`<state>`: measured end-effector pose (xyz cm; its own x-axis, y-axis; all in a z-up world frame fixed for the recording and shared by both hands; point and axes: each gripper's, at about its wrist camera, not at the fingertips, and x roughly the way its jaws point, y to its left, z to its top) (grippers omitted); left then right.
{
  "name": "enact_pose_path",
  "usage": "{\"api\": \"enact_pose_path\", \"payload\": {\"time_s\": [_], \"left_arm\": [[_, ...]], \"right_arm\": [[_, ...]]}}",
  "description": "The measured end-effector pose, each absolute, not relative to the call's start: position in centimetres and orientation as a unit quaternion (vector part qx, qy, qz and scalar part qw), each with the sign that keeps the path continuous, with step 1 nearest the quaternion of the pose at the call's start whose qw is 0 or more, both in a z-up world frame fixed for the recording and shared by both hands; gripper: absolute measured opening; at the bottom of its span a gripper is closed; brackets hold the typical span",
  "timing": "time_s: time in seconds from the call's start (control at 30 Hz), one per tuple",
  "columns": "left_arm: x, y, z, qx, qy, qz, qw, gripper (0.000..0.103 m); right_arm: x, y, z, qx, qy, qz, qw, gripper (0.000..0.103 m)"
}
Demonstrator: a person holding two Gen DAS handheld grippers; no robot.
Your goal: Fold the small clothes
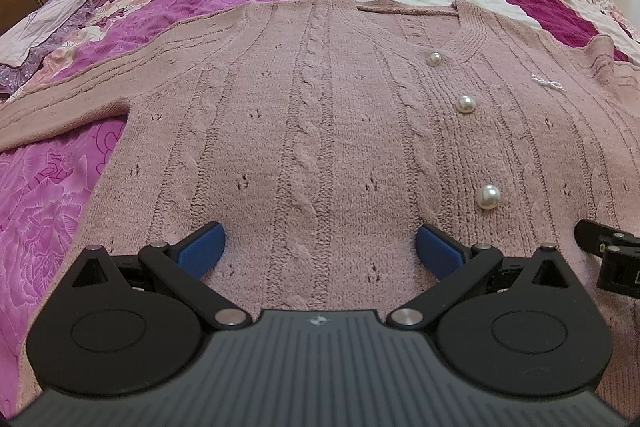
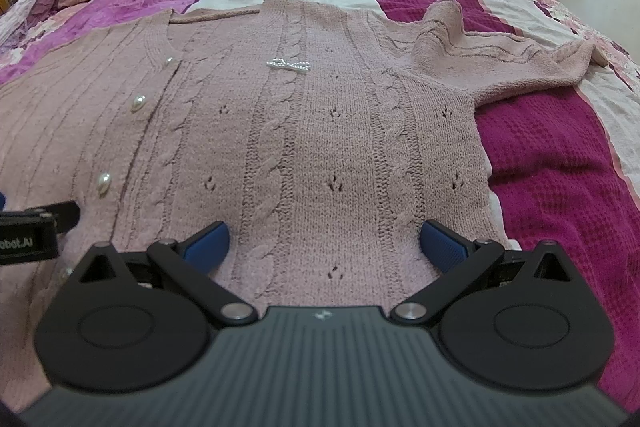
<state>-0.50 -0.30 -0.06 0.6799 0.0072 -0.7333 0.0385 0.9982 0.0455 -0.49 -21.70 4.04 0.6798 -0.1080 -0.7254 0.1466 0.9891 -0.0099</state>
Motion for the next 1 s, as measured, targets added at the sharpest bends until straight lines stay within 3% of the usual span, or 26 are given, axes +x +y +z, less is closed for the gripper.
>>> {"api": "enact_pose_path", "payload": {"time_s": [0.5,0.8,1.0], "left_arm": [[0.5,0.1,1.5,0.027,0.417,-0.019,0.908,0.103],[2.1,0.0,5.5,0.025,0.402,-0.028,0.915,0.103],[4.0,0.1,6.9,0.002,0.406,-0.017,0.914,0.103]], "right_arm": [[0.3,-23.3,5.6,0.051,0.423,-0.031,0.904,0.103],[0.8,-29.8,11.1,0.113,0.345,-0.012,0.932,0.103],[3.8,-38.0,11.4,0.185,0.307,-0.062,0.931,0.103]]}}
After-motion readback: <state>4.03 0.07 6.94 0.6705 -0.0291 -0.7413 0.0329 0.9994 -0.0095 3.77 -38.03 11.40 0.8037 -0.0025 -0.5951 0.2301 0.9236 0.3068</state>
